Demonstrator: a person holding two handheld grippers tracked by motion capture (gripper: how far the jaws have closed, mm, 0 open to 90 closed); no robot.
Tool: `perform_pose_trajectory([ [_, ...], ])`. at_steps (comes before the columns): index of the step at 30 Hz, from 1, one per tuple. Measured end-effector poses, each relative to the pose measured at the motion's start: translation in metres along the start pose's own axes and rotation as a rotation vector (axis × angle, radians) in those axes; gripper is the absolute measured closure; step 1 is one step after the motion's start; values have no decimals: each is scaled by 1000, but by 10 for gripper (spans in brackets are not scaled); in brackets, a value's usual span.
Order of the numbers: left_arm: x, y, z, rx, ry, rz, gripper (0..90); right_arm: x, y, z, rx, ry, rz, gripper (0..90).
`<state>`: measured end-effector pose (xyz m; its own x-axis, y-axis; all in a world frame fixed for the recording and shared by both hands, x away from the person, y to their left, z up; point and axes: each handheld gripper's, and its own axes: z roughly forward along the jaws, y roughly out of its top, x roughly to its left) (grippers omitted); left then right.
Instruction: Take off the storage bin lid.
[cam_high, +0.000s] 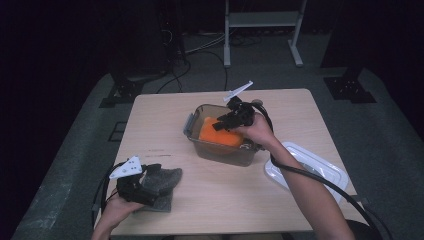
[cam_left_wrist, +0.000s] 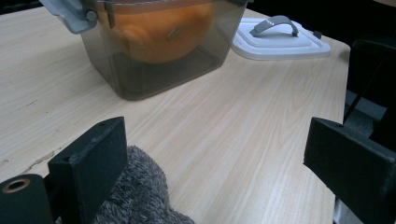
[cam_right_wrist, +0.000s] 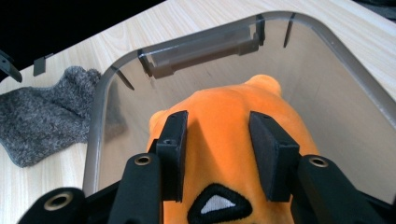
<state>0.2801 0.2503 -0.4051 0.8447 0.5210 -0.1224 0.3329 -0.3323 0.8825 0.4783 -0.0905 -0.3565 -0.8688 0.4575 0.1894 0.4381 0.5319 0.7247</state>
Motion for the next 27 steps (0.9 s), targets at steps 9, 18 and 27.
perform_pose_trajectory([
  [9, 0, 0, 0, -1, -1, 1, 58, 2, 3, -5, -24, 28, -1, 626],
  [18, 1, 1, 2, -4, -5, -2, 57, 3, 3, -13, -42, 41, 9, 598],
  [27, 0, 2, 2, -2, -5, 1, 57, 4, -3, -26, -59, 47, 12, 568],
])
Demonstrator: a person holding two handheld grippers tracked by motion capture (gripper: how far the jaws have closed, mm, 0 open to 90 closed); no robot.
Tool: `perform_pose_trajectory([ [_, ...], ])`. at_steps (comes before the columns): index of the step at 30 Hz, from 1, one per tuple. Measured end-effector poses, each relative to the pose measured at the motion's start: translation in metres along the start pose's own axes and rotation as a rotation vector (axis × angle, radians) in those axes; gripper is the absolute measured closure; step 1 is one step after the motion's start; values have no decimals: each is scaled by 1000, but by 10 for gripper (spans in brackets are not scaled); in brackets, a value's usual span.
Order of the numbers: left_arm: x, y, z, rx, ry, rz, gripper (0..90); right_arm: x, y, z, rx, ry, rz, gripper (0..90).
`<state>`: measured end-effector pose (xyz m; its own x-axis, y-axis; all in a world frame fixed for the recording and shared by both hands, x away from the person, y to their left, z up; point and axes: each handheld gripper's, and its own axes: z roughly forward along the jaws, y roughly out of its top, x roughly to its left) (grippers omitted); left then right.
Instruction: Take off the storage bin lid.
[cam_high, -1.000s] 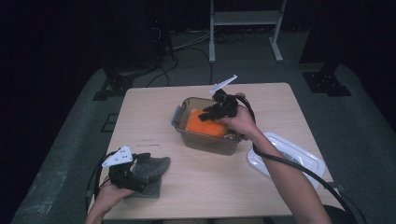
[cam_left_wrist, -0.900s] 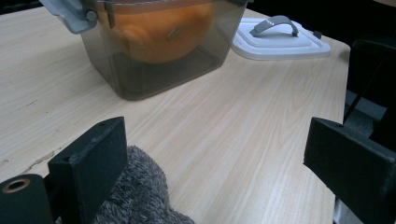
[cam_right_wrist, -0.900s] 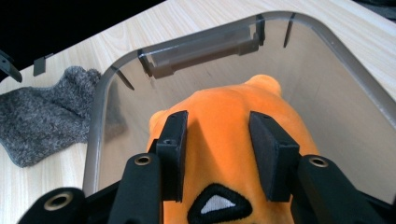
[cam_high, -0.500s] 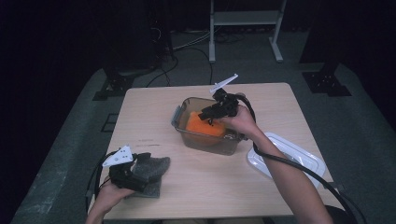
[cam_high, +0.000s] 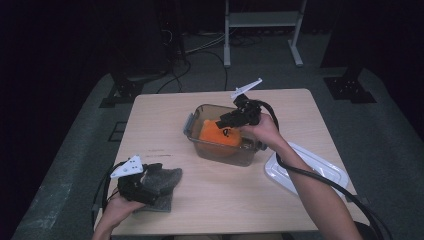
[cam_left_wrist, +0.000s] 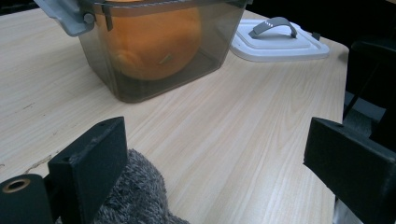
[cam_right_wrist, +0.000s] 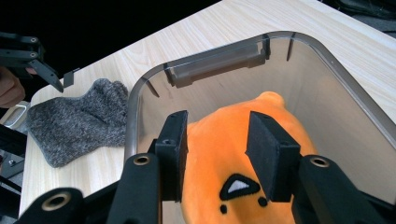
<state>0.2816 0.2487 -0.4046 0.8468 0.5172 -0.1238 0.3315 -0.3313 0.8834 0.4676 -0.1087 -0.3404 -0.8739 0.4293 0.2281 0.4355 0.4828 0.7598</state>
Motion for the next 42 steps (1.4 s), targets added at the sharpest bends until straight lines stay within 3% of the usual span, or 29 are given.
perform_pose_trajectory([
  [8, 0, -1, 1, 2, -3, 0, 57, 2, -5, -15, -7, -18, -11, 518],
  [42, -3, 2, 6, 0, -20, 6, 57, 0, -35, -74, -48, -60, 25, 405],
])
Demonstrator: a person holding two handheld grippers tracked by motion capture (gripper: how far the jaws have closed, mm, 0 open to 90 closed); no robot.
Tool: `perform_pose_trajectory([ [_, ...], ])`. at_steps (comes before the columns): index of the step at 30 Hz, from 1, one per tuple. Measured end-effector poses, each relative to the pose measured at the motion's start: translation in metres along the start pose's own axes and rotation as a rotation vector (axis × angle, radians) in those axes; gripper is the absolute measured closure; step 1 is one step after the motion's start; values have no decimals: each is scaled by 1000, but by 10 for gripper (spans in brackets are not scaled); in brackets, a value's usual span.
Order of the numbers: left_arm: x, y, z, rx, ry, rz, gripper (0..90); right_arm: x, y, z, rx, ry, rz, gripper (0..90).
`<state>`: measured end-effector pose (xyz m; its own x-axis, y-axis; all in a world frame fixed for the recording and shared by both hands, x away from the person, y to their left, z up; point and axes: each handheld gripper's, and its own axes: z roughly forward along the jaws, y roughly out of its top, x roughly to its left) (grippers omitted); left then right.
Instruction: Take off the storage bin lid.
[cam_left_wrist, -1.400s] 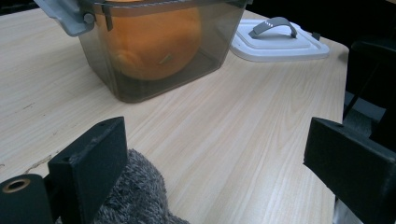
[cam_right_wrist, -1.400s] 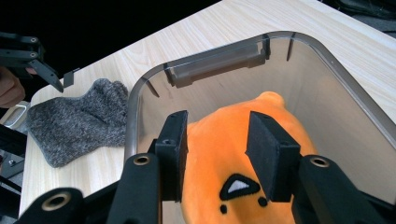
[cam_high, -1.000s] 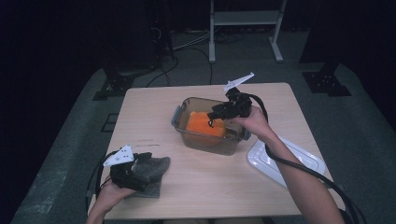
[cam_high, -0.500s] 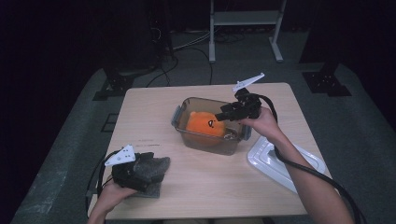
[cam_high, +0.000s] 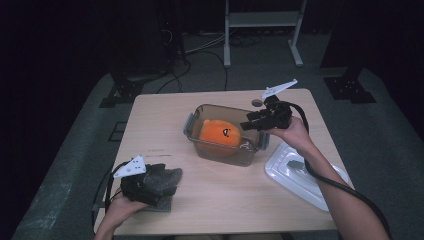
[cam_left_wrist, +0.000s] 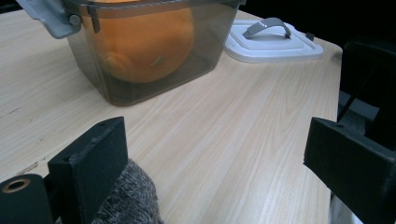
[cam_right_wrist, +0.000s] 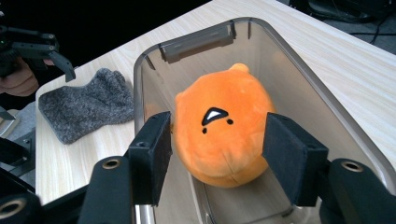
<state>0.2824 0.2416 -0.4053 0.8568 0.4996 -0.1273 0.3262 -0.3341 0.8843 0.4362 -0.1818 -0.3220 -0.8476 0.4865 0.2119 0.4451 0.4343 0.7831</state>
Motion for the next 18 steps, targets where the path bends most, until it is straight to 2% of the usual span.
perform_pose_trajectory([
  [18, 0, 0, 2, -2, -4, -6, 48, 0, -17, -21, -18, -27, 18, 356],
])
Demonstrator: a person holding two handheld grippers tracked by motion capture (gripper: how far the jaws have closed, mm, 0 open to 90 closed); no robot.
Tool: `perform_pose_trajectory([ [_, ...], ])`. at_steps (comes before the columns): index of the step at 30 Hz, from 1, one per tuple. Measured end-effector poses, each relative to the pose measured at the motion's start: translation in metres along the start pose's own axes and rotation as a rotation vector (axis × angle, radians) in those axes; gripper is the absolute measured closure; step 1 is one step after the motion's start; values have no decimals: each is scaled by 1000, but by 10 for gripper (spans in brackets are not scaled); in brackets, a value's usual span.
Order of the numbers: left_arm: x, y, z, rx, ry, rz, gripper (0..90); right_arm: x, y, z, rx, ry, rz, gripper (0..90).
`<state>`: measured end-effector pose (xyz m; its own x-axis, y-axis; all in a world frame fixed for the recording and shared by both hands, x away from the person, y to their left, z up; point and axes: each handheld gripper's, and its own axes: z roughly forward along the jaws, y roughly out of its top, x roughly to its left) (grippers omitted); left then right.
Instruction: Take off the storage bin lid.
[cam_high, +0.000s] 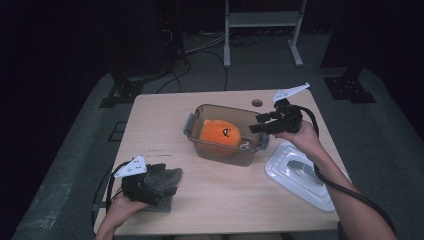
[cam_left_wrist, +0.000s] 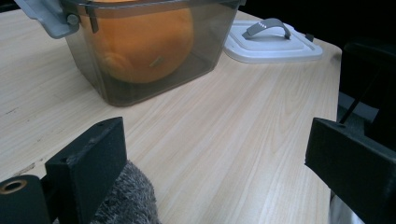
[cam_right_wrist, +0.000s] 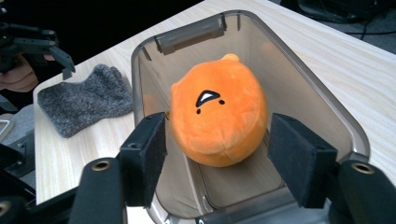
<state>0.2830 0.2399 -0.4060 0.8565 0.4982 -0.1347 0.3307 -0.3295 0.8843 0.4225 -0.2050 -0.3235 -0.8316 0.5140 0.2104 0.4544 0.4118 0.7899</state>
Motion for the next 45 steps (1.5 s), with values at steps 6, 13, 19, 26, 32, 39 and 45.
perform_pose_trajectory([
  [6, 0, 0, 2, 3, -2, 4, 48, 0, -7, -6, -4, -7, 3, 346],
  [13, 0, 1, 2, 2, -3, 3, 48, 1, -15, -11, -9, -8, 14, 332],
  [19, 1, 2, 1, -3, -2, 5, 48, 2, -22, -16, -12, -8, 17, 313],
  [26, 0, 1, 3, 3, -4, 4, 48, 5, -33, -27, -25, -15, 28, 297],
  [32, -1, 1, 3, 7, -7, 8, 48, 8, -44, -36, -32, -16, 28, 294],
  [39, -1, 3, 6, 1, -11, 4, 48, 12, -56, -46, -43, -22, 38, 292],
  [45, -2, 5, 10, 11, -21, 16, 48, 15, -65, -52, -39, -36, 35, 287],
])
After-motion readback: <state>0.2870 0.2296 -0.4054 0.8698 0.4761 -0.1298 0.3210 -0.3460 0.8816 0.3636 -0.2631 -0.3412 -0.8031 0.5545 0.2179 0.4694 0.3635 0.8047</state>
